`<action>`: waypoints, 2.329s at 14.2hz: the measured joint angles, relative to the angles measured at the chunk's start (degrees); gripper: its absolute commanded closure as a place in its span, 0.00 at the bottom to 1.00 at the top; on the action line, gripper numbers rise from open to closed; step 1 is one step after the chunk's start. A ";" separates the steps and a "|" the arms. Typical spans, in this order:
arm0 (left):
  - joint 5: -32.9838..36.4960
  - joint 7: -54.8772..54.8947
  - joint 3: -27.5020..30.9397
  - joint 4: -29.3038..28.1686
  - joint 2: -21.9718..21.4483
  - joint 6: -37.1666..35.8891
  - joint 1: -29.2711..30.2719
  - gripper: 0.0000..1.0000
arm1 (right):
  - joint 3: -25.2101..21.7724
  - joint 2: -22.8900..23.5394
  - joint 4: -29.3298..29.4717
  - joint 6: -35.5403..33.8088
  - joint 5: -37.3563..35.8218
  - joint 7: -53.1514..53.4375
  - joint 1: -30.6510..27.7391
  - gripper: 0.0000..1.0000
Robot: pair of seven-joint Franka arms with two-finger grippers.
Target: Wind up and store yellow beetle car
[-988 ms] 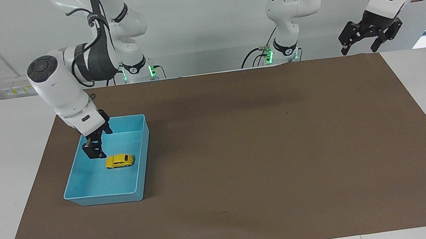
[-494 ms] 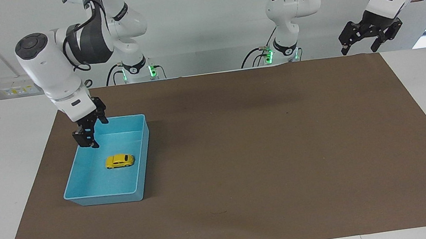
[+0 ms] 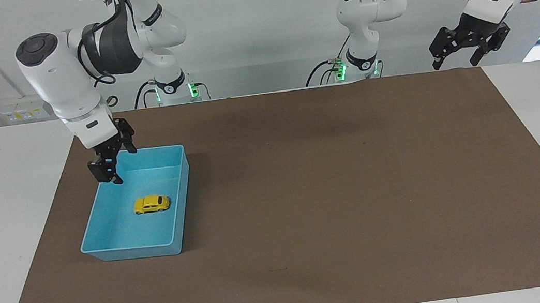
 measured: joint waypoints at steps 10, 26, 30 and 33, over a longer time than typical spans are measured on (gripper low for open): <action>0.00 0.00 0.00 0.00 0.00 0.00 0.00 0.00 | -0.57 -1.55 6.09 -8.22 0.00 23.42 0.73 0.00; 0.00 0.00 0.00 0.00 0.00 -0.02 0.00 0.00 | -1.09 -1.62 14.13 -20.66 1.53 59.03 0.77 0.00; 0.00 -0.01 0.00 0.00 0.00 -0.02 0.00 0.00 | -1.21 -1.62 14.14 -20.66 1.53 59.63 0.75 0.00; 0.00 -0.01 0.00 0.00 0.00 -0.02 0.00 0.00 | -1.51 -1.62 14.22 -20.66 1.26 59.62 0.71 0.00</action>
